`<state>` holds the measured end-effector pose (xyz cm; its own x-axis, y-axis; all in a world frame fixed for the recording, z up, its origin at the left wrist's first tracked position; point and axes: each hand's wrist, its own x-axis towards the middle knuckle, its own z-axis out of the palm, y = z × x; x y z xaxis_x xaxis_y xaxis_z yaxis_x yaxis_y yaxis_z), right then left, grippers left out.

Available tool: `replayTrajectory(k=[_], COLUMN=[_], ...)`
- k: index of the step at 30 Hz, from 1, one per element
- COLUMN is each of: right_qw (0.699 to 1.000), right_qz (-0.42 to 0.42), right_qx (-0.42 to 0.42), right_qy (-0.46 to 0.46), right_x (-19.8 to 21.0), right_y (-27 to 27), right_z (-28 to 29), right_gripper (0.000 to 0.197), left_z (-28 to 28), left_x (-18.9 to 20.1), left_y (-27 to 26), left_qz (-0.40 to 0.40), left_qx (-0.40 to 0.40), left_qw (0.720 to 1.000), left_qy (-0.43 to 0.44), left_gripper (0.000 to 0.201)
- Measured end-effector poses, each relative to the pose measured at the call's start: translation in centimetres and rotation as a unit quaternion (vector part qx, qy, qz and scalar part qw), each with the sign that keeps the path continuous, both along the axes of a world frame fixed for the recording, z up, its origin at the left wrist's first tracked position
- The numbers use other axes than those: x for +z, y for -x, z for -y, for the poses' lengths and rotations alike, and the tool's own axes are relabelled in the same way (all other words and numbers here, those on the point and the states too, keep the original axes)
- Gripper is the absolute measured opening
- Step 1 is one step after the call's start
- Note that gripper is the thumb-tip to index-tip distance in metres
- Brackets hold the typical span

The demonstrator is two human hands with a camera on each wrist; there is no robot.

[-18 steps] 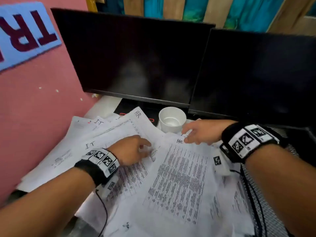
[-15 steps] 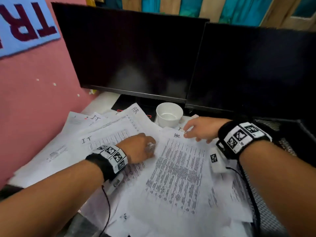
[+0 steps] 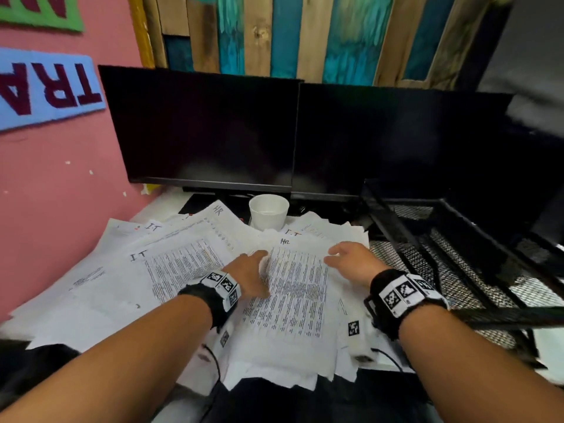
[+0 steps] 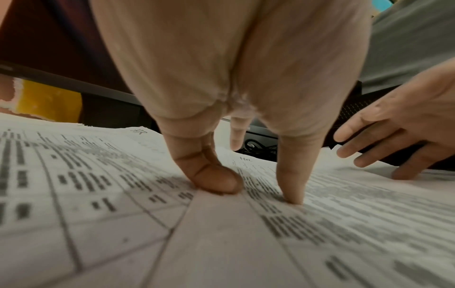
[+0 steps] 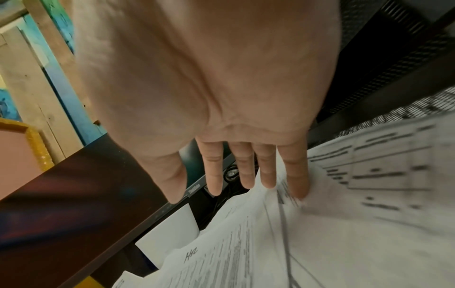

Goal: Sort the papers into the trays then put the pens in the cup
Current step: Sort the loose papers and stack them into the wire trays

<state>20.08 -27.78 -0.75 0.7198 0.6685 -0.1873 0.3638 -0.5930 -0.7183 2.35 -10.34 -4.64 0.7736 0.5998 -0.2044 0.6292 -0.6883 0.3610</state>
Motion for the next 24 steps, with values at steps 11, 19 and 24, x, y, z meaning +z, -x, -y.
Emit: replayTrajectory(k=[11, 19, 24], right_qw=[0.997, 0.992, 0.990], right_qz=[-0.056, -0.074, -0.082], right_qx=[-0.045, -0.066, -0.089], right_qy=[-0.032, -0.074, -0.073], right_x=[-1.6, -2.7, -3.6], right_y=[2.3, 2.8, 3.2], right_z=[3.1, 4.0, 4.1], right_gripper=[0.049, 0.054, 0.056], left_z=[1.4, 1.6, 1.2], left_x=[0.2, -0.1, -0.6], left_y=[0.7, 0.2, 0.2], left_qz=[-0.007, -0.014, 0.024], left_qx=[0.058, 0.103, 0.121], left_qw=[0.998, 0.994, 0.987], left_qy=[0.033, 0.035, 0.108], left_gripper=[0.111, 0.111, 0.103])
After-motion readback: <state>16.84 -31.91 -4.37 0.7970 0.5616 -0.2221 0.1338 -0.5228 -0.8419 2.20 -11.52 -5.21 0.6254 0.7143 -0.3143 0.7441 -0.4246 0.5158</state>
